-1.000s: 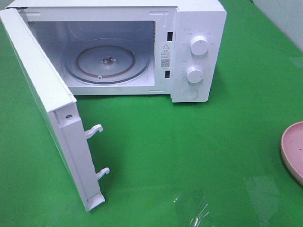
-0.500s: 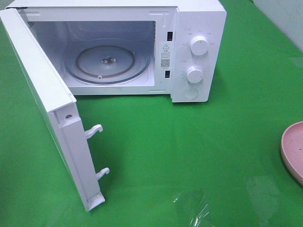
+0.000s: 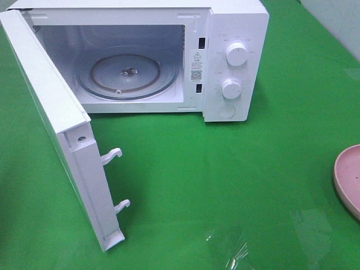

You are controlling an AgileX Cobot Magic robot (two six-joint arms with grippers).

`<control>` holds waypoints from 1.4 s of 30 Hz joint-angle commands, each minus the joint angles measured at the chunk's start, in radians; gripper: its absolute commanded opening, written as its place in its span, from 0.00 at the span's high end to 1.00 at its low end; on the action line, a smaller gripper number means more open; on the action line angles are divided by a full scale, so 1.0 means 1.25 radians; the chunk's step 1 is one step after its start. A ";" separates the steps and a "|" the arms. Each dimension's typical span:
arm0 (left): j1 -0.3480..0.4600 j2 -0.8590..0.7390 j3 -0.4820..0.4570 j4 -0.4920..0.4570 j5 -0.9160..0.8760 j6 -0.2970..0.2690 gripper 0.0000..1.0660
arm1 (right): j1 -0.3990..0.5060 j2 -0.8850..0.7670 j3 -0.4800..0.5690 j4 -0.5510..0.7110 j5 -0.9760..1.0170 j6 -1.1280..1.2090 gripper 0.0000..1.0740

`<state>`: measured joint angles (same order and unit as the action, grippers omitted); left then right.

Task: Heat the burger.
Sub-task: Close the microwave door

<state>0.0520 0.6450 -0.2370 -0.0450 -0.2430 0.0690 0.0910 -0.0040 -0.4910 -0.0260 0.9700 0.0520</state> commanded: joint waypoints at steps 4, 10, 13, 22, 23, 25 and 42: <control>-0.002 0.126 0.010 0.029 -0.132 -0.010 1.00 | -0.006 -0.020 0.002 0.002 -0.007 -0.009 0.29; -0.002 0.304 0.010 0.139 -0.290 -0.134 1.00 | -0.006 -0.020 0.002 0.002 -0.007 -0.009 0.29; -0.002 0.343 0.010 0.166 -0.324 -0.141 1.00 | -0.006 -0.020 0.002 0.002 -0.007 -0.009 0.29; -0.078 0.502 -0.004 0.177 -0.405 -0.157 1.00 | -0.006 -0.020 0.002 0.002 -0.007 -0.009 0.29; -0.078 0.502 -0.004 0.177 -0.405 -0.157 1.00 | -0.006 -0.020 0.002 0.002 -0.007 -0.009 0.29; -0.137 0.547 -0.024 0.157 -0.408 -0.114 1.00 | -0.006 -0.020 0.002 0.002 -0.007 -0.009 0.29; -0.386 0.735 -0.125 0.001 -0.467 -0.061 1.00 | -0.006 -0.020 0.002 0.002 -0.007 -0.009 0.29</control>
<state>-0.4020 1.5520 -0.3760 -0.0310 -0.7990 -0.0090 0.0910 -0.0040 -0.4910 -0.0260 0.9700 0.0520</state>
